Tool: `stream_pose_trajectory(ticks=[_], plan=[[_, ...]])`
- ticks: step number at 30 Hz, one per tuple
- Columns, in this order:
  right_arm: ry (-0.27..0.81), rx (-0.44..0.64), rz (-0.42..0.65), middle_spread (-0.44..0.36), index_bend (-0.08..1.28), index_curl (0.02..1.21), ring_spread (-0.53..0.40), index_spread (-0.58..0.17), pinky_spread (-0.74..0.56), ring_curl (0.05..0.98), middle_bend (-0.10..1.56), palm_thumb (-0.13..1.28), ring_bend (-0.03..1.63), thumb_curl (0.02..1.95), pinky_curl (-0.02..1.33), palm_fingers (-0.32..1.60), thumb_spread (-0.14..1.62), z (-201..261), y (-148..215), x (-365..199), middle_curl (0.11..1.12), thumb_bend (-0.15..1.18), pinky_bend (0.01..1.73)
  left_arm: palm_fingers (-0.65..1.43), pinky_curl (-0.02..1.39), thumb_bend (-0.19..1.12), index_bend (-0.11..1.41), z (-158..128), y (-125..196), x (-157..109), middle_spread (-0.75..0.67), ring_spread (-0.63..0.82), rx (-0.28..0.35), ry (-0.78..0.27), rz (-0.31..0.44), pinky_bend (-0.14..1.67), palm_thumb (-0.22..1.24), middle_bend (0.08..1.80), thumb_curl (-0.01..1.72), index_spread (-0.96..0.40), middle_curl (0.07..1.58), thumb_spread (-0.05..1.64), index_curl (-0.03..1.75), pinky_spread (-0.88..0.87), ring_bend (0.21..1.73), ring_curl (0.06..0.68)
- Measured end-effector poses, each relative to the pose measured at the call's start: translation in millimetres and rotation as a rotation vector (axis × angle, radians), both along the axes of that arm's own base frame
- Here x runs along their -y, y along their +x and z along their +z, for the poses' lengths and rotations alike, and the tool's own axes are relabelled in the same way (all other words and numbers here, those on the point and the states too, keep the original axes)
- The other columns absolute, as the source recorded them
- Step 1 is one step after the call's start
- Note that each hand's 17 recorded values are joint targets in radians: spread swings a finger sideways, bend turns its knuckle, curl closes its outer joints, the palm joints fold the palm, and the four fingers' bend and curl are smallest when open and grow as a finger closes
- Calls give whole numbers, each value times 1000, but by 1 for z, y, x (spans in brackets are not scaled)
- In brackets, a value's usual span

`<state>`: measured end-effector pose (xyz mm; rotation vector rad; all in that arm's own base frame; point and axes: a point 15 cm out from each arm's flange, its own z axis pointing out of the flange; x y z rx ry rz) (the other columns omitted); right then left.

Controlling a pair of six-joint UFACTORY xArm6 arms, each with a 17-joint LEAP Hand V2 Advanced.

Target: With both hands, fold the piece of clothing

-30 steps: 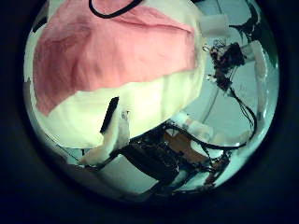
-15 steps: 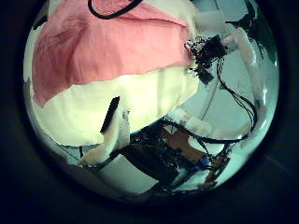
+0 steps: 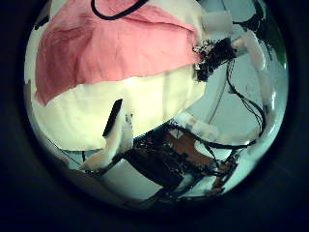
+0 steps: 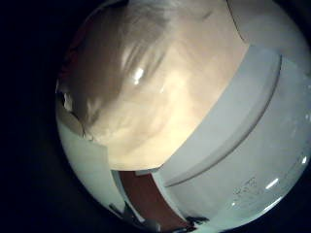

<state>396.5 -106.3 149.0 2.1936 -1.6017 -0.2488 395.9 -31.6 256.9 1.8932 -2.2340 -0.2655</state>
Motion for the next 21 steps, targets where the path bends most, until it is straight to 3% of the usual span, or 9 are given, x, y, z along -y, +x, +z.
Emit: stream_pose_trajectory(ticks=[5,14,21], plan=[[6,45,0,-141,847,716,-251,-322,-428,562,1097,1100,1140,464,616,1292,1015,26,-4,15,702,62,995,-14,298,-16,145,4,0,-13,356,510,9,13,15,447,523,198,352,196,332,1199,231,471,552,223],[-1,197,22,-130,995,808,-233,-289,-357,648,1244,1146,1299,549,766,1121,1079,111,-5,15,765,56,1122,-13,300,-16,144,-4,-11,-31,348,512,-10,4,43,443,529,199,348,194,336,1202,231,470,561,224],[48,312,162,-128,1021,836,-228,-276,-335,672,1267,1147,1336,602,837,1086,1107,167,15,-65,782,34,1130,-14,302,-16,143,-11,-22,-44,348,511,-8,-3,60,443,531,199,345,194,338,1202,228,470,563,224]])
